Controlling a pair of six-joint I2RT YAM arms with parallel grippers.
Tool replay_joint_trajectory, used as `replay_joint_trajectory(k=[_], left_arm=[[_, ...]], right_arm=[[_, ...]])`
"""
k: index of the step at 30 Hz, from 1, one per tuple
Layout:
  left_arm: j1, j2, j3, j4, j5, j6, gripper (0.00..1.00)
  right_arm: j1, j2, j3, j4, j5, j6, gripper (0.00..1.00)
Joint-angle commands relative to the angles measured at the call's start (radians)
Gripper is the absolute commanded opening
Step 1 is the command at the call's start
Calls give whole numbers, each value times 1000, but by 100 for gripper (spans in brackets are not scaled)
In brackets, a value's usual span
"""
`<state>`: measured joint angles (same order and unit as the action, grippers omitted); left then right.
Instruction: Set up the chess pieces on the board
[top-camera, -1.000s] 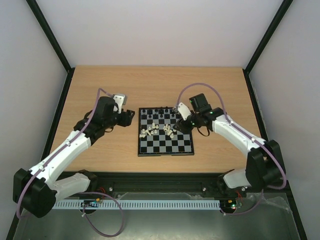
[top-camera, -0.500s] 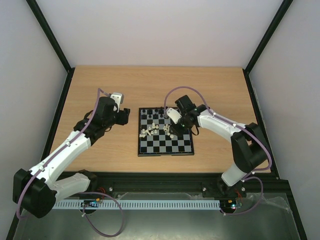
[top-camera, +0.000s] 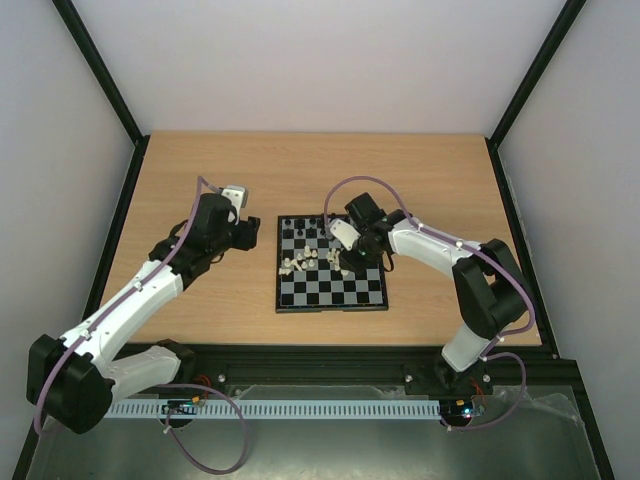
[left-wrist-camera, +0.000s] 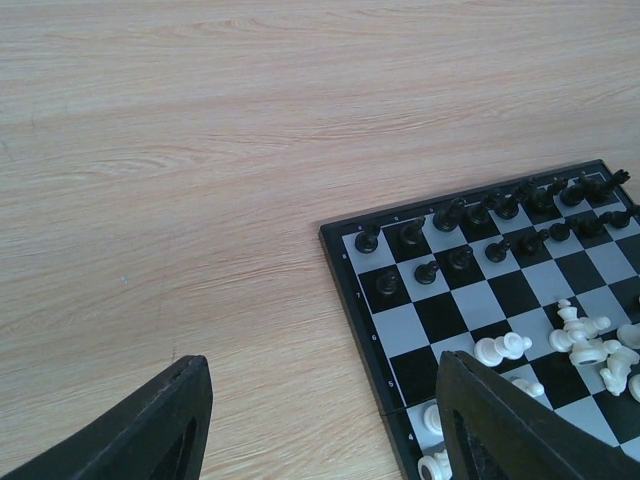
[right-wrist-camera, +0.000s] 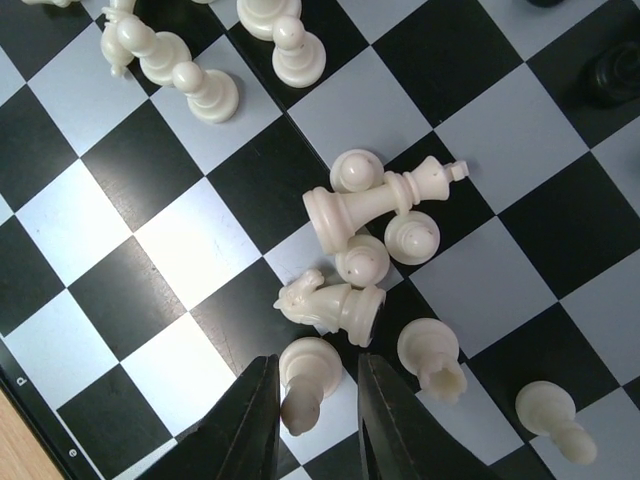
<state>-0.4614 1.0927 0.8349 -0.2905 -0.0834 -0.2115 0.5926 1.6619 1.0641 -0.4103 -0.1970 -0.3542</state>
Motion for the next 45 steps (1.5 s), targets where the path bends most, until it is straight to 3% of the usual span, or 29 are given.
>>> replay_joint_trajectory(k=[1, 14, 29, 38, 45], left_arm=[[-1, 11, 10, 3, -13, 6, 63], [-1, 13, 11, -1, -16, 6, 63], [-2, 19, 12, -2, -10, 6, 63], [-2, 18, 13, -2, -4, 5, 63], [-1, 19, 13, -4, -3, 4, 63]], right_arm=[[9, 1, -8, -51, -3, -3, 23], [9, -2, -21, -66, -21, -3, 26], [9, -96, -30, -129, -13, -6, 7], [9, -236, -66, -237, -32, -37, 7], [16, -285, -168, -193, -68, -62, 7]])
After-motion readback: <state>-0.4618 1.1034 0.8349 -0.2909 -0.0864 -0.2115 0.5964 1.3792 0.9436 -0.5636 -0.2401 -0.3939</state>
